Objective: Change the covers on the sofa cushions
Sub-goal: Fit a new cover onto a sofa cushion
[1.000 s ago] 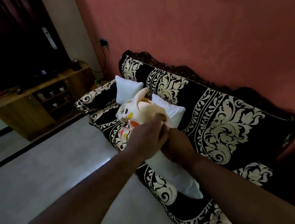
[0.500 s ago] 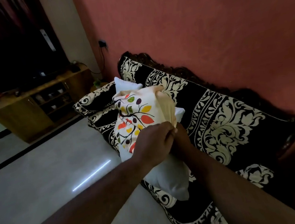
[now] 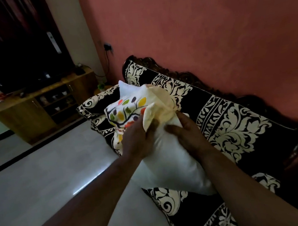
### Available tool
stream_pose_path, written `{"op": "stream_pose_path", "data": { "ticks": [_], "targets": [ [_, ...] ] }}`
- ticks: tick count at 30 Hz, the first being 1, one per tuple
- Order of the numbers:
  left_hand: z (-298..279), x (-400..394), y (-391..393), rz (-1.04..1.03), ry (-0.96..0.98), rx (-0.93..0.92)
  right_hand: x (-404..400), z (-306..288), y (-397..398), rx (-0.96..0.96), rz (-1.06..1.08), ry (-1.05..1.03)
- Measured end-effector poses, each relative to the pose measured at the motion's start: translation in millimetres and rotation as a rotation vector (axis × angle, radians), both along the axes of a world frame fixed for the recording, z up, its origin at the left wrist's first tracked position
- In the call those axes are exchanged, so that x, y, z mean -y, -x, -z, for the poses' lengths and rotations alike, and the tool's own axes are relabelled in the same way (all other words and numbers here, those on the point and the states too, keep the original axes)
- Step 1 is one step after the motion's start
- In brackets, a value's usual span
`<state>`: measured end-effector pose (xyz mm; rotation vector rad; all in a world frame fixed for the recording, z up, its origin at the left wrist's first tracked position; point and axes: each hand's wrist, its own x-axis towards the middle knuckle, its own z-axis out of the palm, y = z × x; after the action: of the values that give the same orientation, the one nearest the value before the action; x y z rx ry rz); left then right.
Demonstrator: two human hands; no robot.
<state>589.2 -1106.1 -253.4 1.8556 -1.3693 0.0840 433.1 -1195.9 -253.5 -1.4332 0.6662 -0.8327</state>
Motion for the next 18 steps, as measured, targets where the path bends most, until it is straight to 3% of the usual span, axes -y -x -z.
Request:
{"op": "stream_pose_path", "data": {
  "ticks": [4, 8, 12, 15, 18],
  "targets": [
    [8.1, -5.3, 15.7, 0.084, -0.188, -0.219, -1.8, 2.2, 4.3, -0.061, -0.026, 0.064],
    [19.6, 8.2, -4.4, 0.047, -0.158, -0.622, 4.3, 7.4, 12.9, 0.020, -0.039, -0.018],
    [31.6, 16.2, -4.3, 0.015, -0.165, -0.560, -1.5, 4.9, 16.0, -0.057, -0.057, 0.006],
    [37.3, 20.1, 4.4, -0.080, -0.054, -0.681, -2.5, 12.9, 23.0, -0.014, -0.021, -0.109],
    [44.1, 19.9, -10.5, -0.195, 0.010, -0.801, -8.3, 37.8, 49.7, -0.133, -0.079, -0.112]
  ]
}}
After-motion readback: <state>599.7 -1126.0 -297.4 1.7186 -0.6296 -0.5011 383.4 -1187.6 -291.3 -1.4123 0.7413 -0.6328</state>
